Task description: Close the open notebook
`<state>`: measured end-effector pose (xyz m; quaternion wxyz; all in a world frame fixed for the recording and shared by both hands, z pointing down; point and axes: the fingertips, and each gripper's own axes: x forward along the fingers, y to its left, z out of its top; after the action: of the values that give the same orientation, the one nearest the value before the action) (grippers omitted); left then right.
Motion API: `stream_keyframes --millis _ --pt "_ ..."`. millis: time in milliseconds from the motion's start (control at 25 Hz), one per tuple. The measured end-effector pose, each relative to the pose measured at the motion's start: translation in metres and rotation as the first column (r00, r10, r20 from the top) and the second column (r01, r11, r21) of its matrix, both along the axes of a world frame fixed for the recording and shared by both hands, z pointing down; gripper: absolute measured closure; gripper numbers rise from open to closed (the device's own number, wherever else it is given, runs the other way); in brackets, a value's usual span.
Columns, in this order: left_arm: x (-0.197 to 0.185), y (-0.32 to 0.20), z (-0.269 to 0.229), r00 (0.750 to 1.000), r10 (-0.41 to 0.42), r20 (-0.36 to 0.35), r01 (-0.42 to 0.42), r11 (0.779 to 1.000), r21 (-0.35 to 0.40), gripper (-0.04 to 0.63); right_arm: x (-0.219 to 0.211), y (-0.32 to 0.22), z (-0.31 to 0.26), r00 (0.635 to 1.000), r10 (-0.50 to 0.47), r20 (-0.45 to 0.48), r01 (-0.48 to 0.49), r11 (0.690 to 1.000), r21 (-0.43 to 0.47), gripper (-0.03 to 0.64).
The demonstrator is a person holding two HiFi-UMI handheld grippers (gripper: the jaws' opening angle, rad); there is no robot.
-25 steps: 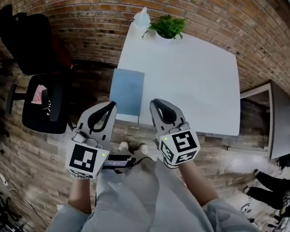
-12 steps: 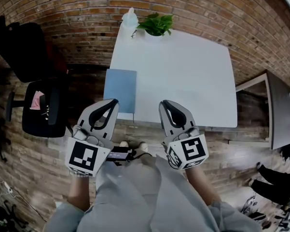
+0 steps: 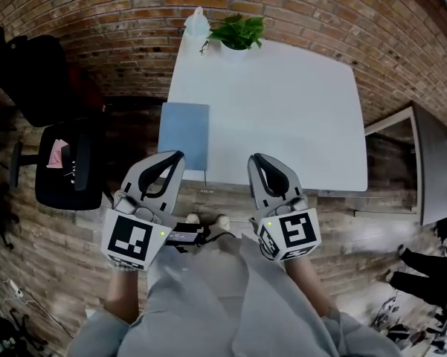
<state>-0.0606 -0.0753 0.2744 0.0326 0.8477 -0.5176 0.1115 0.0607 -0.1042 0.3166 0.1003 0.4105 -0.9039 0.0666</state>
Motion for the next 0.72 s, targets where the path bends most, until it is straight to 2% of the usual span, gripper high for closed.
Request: stream_keyframes --millis 720 --pt "-0.0099 -0.0021 0.0014 1.0 -0.014 0.003 0.014 1.0 0.012 0.577 -0.0047 -0.0012 0.0003 0.999 0.007 -0.043 -0.007 1.0 0.009 0.563"
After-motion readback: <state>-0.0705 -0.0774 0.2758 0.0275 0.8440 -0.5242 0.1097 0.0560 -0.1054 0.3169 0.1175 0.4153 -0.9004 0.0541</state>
